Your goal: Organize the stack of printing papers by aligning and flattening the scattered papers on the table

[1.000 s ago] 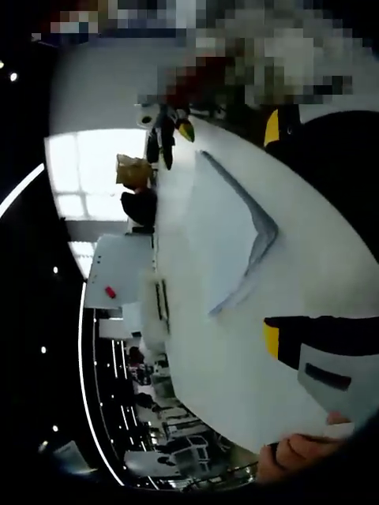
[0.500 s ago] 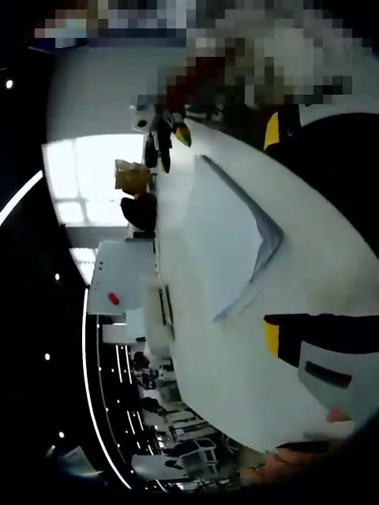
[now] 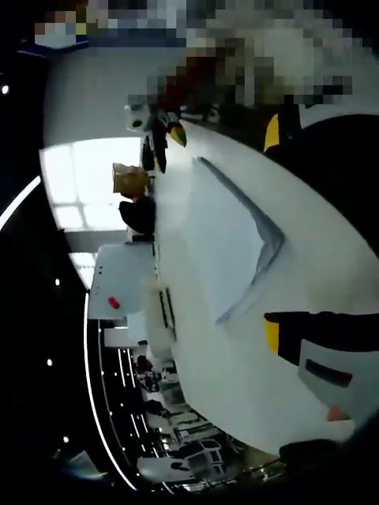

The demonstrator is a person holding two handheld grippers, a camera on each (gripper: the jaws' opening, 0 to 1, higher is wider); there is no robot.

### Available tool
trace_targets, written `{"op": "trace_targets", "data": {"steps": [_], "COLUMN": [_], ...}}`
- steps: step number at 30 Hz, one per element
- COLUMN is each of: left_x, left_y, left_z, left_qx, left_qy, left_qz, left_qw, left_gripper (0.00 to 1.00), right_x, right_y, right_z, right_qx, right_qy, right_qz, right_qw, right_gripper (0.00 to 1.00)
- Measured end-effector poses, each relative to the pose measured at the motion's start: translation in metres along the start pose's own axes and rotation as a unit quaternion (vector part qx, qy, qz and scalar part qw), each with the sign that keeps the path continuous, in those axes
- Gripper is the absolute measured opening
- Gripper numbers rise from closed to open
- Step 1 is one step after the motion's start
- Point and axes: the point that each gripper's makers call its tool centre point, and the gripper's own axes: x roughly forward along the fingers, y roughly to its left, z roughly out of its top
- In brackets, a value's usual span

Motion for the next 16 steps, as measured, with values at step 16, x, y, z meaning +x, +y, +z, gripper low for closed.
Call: {"op": "trace_targets", "data": {"steps": [16], "left_x": [-0.0017], "left_y": [0.0042], "left_z": [0.0011], "left_qx": [-0.004], "left_qy": [-0.003], "left_qz": [0.007], "left_qw": [1.0], "left_gripper": [0.82], "right_x": [0.005], "right_y": [-0.0013], "right_z": [0.0012], "right_qx": [-0.002], "right_qy": [-0.003], "right_qz": [0.004], "right_qw": [1.0], "right_gripper": [0.63]}}
